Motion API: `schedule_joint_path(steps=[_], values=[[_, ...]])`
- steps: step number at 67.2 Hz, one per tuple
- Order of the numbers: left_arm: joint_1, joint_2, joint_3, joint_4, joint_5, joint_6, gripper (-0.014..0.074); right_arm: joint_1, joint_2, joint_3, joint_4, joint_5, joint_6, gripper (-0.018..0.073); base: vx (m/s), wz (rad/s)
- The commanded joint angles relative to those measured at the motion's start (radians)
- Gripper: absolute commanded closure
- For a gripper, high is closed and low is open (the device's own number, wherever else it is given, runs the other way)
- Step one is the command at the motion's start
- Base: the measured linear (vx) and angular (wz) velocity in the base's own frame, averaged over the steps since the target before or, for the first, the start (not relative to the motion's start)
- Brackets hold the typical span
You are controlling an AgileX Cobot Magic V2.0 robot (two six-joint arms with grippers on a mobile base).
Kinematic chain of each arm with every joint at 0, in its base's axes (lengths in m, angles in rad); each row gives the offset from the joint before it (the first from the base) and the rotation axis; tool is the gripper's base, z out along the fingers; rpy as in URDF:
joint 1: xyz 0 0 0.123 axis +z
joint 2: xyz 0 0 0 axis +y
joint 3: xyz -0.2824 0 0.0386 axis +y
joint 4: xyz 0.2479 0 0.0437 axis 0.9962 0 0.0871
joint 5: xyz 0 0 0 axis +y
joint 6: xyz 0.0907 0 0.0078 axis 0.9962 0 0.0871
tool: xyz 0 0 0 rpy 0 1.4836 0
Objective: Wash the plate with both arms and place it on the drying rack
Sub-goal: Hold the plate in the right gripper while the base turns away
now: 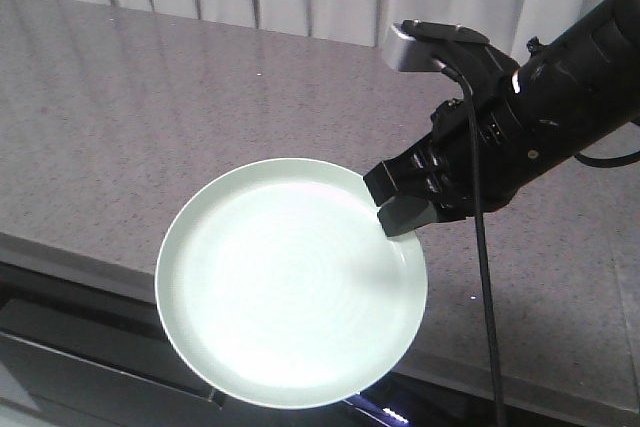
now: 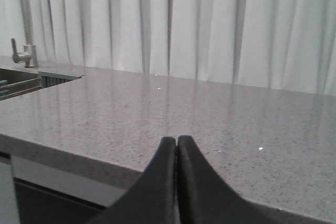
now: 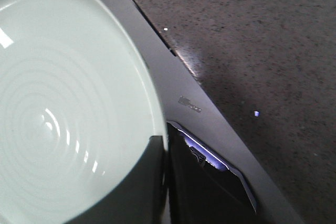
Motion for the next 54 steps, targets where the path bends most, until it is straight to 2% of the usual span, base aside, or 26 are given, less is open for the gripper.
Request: schedule_joint_path(steps=[1, 54], values=[[-0.005, -0.016, -0.028, -0.009, -0.073, -0.001, 0.0603, -0.001, -0.039, -0.026, 0.031, 0.025, -0.009, 0.0564, -0.1, 0.44], [-0.005, -0.016, -0.028, -0.009, -0.073, -0.001, 0.0603, -0.001, -0.039, -0.026, 0.031, 0.025, -0.009, 0.0564, -0.13, 0.52]])
